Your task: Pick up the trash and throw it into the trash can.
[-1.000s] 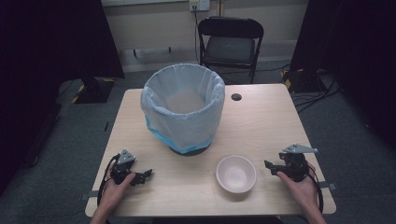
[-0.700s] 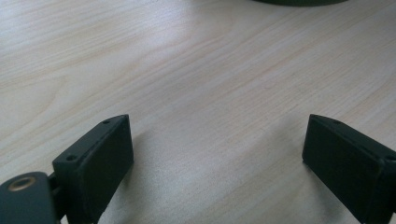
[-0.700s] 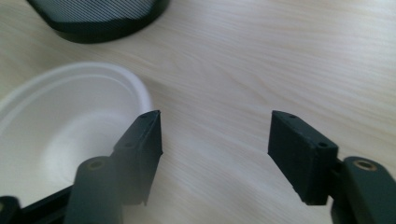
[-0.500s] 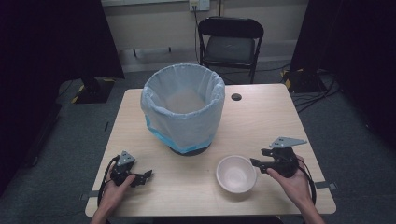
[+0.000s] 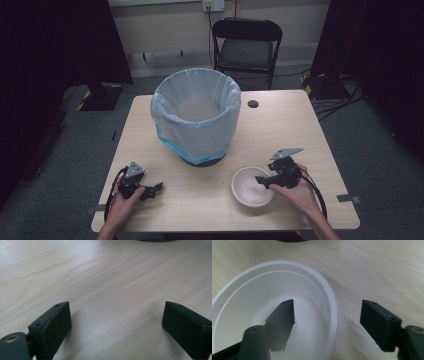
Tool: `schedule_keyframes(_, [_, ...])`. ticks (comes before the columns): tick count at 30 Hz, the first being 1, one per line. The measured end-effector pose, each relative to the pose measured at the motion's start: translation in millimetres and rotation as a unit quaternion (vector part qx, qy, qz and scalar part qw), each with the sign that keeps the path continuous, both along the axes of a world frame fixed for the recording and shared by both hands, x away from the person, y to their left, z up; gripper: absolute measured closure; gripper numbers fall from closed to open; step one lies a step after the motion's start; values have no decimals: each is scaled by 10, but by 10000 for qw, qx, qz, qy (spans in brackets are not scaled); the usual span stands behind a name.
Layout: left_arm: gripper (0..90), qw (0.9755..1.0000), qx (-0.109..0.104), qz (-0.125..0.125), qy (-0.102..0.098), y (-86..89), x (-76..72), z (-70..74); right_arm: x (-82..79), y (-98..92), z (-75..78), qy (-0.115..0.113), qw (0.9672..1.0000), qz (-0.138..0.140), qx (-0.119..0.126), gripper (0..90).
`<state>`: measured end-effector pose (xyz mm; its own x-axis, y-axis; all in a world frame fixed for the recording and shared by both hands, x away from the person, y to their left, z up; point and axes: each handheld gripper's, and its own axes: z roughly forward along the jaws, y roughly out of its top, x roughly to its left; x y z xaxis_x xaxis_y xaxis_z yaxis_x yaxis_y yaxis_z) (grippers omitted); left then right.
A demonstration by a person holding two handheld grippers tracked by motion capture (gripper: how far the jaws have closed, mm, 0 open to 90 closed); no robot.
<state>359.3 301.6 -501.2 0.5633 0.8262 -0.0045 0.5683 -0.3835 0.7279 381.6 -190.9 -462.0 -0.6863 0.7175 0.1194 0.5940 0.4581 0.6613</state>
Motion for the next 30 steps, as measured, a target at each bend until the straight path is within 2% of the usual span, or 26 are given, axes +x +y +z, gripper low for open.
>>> schedule_keyframes(1, [81,10000,2,-4,0,1,0,0,23,16,-24,76,9999,90,-19,388])
schedule_keyframes(2, [81,10000,1,-4,0,0,0,0,23,16,-24,76,9999,90,-19,388])
schedule_keyframes(3, [81,10000,1,-7,-1,0,1,0,61,40,-55,145,9997,152,-95,434])
schedule_keyframes(6, [81,10000,-1,-6,0,0,0,0,99,58,-102,249,9995,175,-115,439])
schedule_keyframes(7, [81,10000,3,-6,0,1,0,0,115,64,-145,299,9992,223,-141,473])
schedule_keyframes(9, [81,10000,-1,-11,1,1,1,0,115,65,-159,306,9993,172,-133,485])
schedule_keyframes(13, [80,10000,-3,-15,2,1,0,-1,105,61,-162,265,9993,192,-165,586])
schedule_keyframes(15, [80,10000,0,-16,2,2,1,0,101,65,-162,291,9993,205,-130,655])
schedule_keyframes(19, [79,10000,-1,-15,2,1,1,0,81,69,-149,270,9993,251,-12,725])
schedule_keyframes(21, [79,10000,-2,-16,2,1,1,-1,69,55,-102,242,9993,241,128,758])
schedule_keyframes(25, [79,10000,1,-22,2,3,1,0,53,41,-55,205,9992,250,246,780])
schedule_keyframes(30, [80,10000,-6,-23,6,2,0,-1,24,24,27,55,9991,174,379,807])
